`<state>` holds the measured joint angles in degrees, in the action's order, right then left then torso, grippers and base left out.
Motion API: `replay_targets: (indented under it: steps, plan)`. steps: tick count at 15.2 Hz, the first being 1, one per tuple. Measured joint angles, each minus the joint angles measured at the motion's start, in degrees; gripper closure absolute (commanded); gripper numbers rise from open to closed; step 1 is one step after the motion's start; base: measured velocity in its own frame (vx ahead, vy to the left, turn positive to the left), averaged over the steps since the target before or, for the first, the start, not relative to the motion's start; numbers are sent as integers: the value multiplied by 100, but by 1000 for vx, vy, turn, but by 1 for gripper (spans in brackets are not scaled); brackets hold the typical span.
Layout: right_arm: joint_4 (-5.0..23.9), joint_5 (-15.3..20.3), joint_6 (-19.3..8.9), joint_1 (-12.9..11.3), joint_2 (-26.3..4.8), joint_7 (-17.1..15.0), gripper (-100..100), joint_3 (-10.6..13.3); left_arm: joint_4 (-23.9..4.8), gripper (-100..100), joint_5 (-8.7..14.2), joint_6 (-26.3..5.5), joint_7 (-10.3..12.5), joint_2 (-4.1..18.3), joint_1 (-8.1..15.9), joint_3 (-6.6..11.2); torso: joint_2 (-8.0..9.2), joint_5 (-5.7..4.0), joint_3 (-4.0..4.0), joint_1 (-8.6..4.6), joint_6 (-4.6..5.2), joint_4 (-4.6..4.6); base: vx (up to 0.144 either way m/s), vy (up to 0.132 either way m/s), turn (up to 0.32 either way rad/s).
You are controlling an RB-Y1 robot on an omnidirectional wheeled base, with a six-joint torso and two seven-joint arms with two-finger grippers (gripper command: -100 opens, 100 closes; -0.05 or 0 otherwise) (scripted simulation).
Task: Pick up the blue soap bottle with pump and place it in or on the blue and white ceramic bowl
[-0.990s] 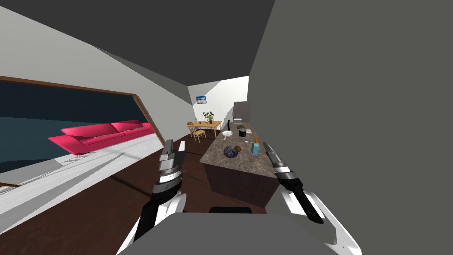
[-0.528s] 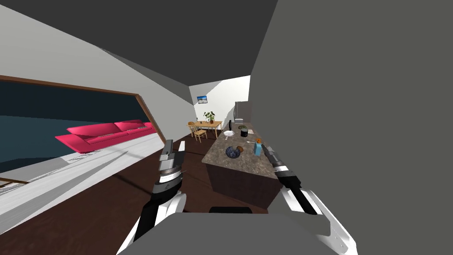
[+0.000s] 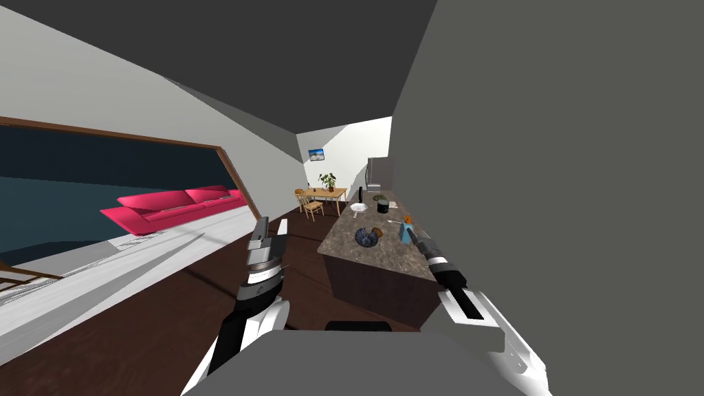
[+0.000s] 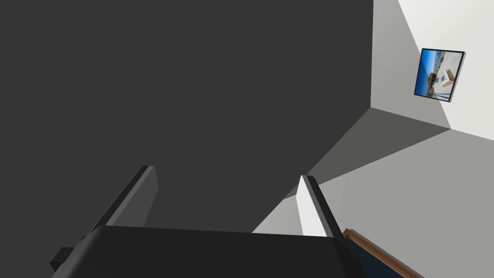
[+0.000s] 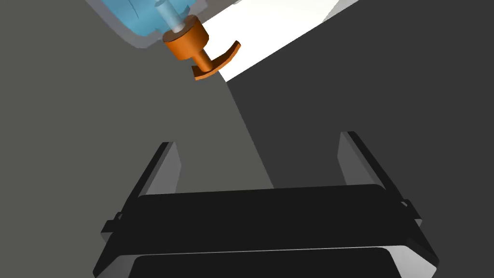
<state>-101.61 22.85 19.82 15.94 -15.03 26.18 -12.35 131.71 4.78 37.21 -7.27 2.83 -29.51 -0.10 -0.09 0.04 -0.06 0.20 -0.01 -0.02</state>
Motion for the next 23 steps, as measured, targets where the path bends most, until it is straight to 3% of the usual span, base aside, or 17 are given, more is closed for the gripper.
replay_targets:
  steps: [13, 19, 20, 23]
  plan:
    - [1272, 975, -809, -662, -72, 1218, -100, -470, 0, 0, 0, 0, 0, 0, 0, 0, -7, 0, -4, -4, 0, -1, 28, 42, 39]
    - [1633, 1335, -1035, -892, -19, 1704, -100, -678, 0, 0, 0, 0, 0, 0, 0, 0, -6, -1, -4, -10, 1, -2, 34, 24, 27]
    - [1632, 1334, -1036, -891, -19, 1705, 100, -677, 0, 0, 0, 0, 0, 0, 0, 1, -1, -2, -1, -13, 2, 0, 5, 3, 0]
    - [1630, 1329, -1036, -895, -17, 1698, 100, -681, 0, 0, 0, 0, 0, 0, 0, 1, 5, -2, 1, -14, -1, -2, 1, 0, -5]
